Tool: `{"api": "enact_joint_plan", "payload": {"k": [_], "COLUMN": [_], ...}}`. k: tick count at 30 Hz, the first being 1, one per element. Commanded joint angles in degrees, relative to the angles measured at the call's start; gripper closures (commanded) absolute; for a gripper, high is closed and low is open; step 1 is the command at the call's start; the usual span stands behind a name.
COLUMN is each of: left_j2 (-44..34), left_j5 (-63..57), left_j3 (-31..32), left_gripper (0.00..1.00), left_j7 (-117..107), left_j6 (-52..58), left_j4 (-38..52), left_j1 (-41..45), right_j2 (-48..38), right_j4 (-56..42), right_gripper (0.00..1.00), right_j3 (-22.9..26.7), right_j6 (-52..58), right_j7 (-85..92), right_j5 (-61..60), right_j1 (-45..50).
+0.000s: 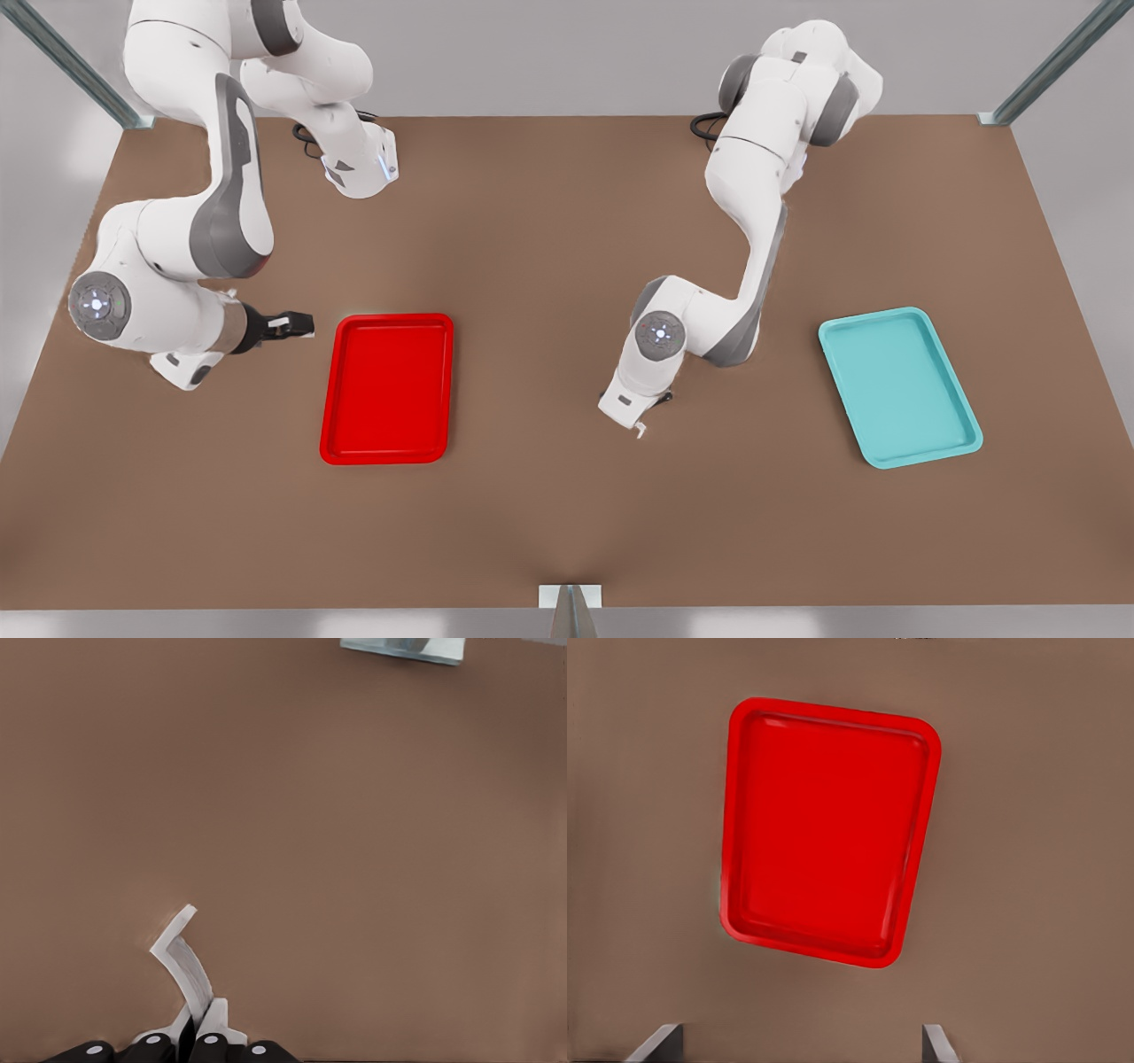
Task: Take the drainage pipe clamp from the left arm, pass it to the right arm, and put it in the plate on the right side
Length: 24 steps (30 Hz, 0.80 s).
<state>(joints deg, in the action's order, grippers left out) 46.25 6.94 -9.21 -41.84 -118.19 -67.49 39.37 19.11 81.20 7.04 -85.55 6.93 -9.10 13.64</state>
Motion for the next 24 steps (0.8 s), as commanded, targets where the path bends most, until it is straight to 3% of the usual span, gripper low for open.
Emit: {"api": "enact_joint_plan", "payload": {"k": [1,5,9,15,24], "left_j2": [2.87,6.39,8.51,8.51,8.59], "left_j5": [3.94,9.14,9.05,9.05,9.14], "left_j3": [0.94,2.96,4.55,4.72,5.87], "left_gripper": [0.79,0.79,0.79,0.79,0.79], "left_j7": [-93.39,-120.32,-119.26,-111.53,-95.27], "left_j6": [9.21,2.97,-3.18,1.37,2.18], "left_j4": [6.57,11.59,11.68,11.59,11.41], "left_j1": [0.8,0.88,0.36,0.44,0.27], "right_j2": [1.9,4.53,4.53,8.14,10.77], "right_j4": [-0.08,1.85,7.21,9.59,9.32], "right_gripper": [0.0,0.0,0.0,0.0,0.0], "right_j3": [0.08,-0.01,-0.01,-0.01,-0.01], "right_j6": [-9.01,-21.14,-31.07,-43.03,-47.51], "right_j7": [-3.75,-15.1,-15.63,-16.68,-16.6], "right_j5": [-3.65,-3.91,-5.23,-5.32,-6.02], "right_j1": [4.81,12.11,15.19,22.92,26.53]}}
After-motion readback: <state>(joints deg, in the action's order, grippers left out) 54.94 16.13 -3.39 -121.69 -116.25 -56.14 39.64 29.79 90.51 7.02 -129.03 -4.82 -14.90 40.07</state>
